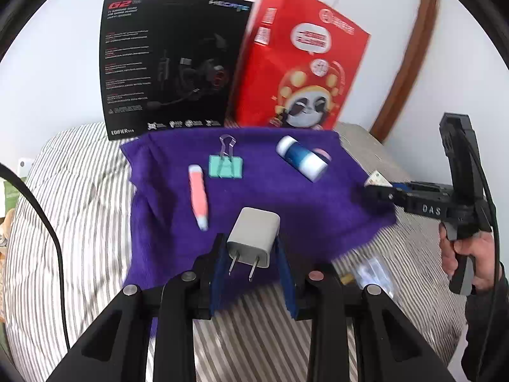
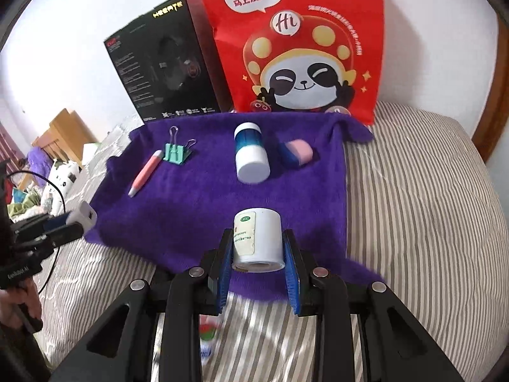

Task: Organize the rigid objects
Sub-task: 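Place charger and tape roll on the towel and open both tools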

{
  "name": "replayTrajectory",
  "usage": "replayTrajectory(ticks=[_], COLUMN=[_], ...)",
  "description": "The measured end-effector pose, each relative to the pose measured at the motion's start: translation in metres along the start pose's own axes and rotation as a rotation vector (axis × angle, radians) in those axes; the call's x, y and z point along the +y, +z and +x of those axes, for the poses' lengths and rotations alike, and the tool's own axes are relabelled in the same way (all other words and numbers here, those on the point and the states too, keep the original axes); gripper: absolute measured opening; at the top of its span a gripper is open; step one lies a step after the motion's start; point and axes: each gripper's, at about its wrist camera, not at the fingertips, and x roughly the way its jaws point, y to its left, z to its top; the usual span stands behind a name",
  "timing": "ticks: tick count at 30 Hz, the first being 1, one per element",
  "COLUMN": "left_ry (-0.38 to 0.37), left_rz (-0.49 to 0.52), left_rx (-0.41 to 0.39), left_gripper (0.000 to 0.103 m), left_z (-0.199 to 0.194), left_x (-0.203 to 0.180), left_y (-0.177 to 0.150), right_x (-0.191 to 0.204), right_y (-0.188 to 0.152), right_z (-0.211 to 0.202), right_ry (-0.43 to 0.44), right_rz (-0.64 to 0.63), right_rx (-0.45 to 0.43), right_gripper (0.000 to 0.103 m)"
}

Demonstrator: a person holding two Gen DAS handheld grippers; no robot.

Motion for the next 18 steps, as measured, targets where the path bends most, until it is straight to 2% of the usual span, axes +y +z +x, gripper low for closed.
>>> replayTrajectory(ticks=[7, 18], left_ry=[-0.002, 0.021], left_rz=[-0.021, 0.086], left_rx=[0.026, 0.104], left_gripper=[0.029, 0.029], left_z=[0.037, 0.091], left_x=[0.013, -0.002], left_y=[0.021, 0.044], right_x=[-0.008, -0.019], right_y=[0.025, 0.036], right_z=[0.037, 0.073], right_ry=[-0.035, -0.079], right_rz=[-0.007, -0.032], right_rx=[0.049, 0.109], right_gripper=[0.030, 0.030])
